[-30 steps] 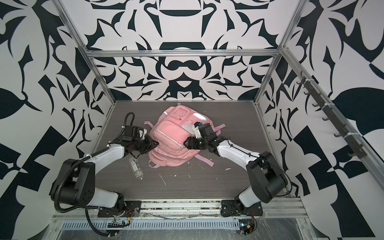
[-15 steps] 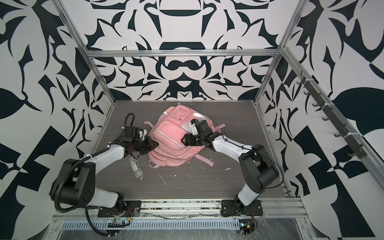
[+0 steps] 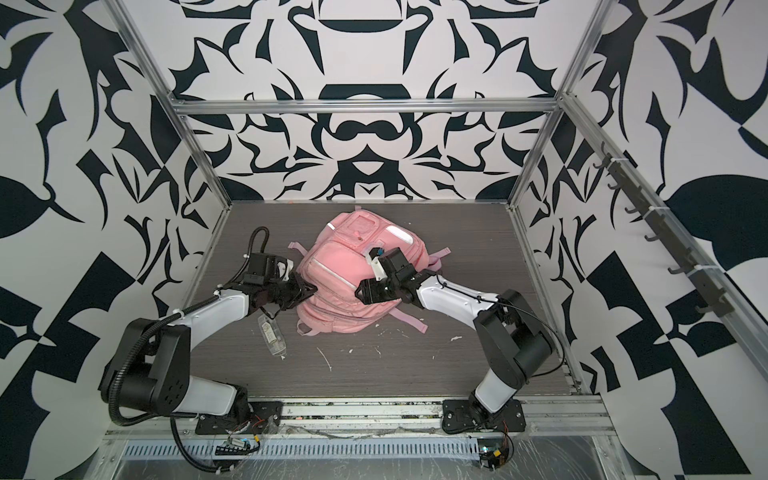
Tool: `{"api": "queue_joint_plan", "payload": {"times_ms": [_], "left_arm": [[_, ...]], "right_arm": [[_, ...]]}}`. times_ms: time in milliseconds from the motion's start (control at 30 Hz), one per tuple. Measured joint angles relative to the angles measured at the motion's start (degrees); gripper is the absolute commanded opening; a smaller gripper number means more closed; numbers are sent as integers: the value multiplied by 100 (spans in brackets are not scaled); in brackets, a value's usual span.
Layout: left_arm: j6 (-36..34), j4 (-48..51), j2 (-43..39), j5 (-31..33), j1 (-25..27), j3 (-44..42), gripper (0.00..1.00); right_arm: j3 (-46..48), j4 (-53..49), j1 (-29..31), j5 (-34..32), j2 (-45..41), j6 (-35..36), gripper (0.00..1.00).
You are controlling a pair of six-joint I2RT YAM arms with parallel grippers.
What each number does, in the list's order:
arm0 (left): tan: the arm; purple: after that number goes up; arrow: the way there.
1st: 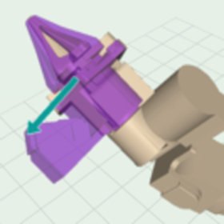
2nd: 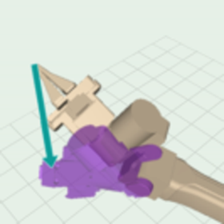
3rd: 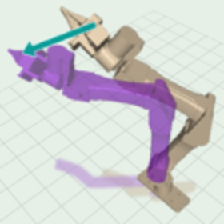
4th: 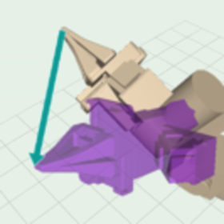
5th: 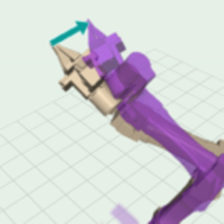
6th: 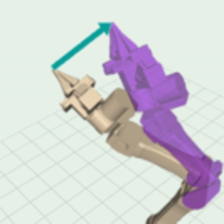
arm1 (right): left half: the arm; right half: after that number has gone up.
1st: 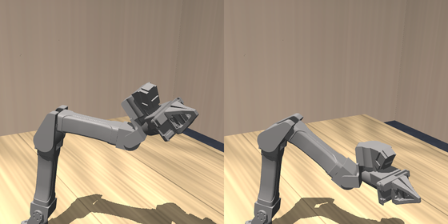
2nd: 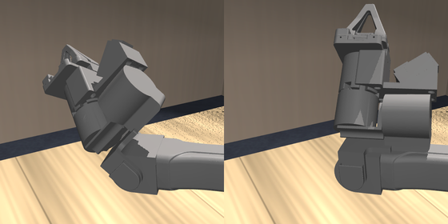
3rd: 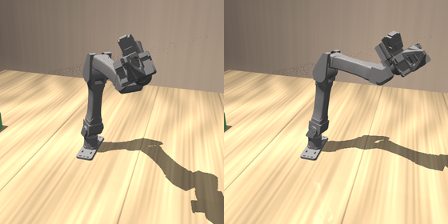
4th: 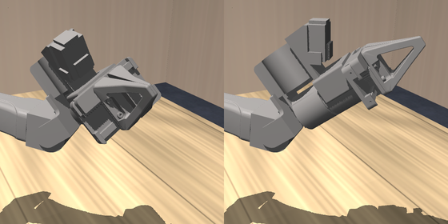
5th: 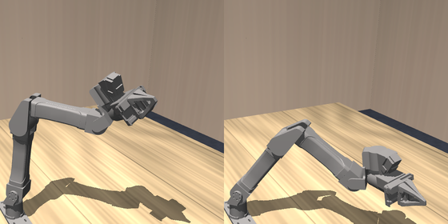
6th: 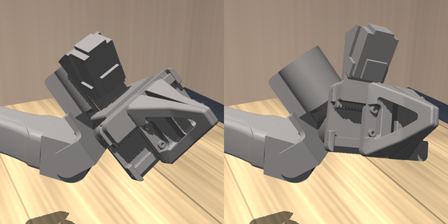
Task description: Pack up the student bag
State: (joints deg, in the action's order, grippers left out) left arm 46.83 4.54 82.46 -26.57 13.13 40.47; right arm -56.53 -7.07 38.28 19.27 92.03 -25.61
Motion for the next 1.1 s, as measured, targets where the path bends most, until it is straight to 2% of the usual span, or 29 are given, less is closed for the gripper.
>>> {"api": "queue_joint_plan", "payload": {"times_ms": [333, 533, 1100], "left_arm": [[15, -7, 0, -2, 2, -2, 18], [33, -28, 4, -2, 2, -2, 17], [94, -81, -13, -2, 13, -79, 17]], "right_arm": [[345, -378, 396, 361, -881, 31, 65], [472, -730, 459, -127, -1150, 184, 66], [-136, -654, 457, -1082, 90, 815, 67]]}}
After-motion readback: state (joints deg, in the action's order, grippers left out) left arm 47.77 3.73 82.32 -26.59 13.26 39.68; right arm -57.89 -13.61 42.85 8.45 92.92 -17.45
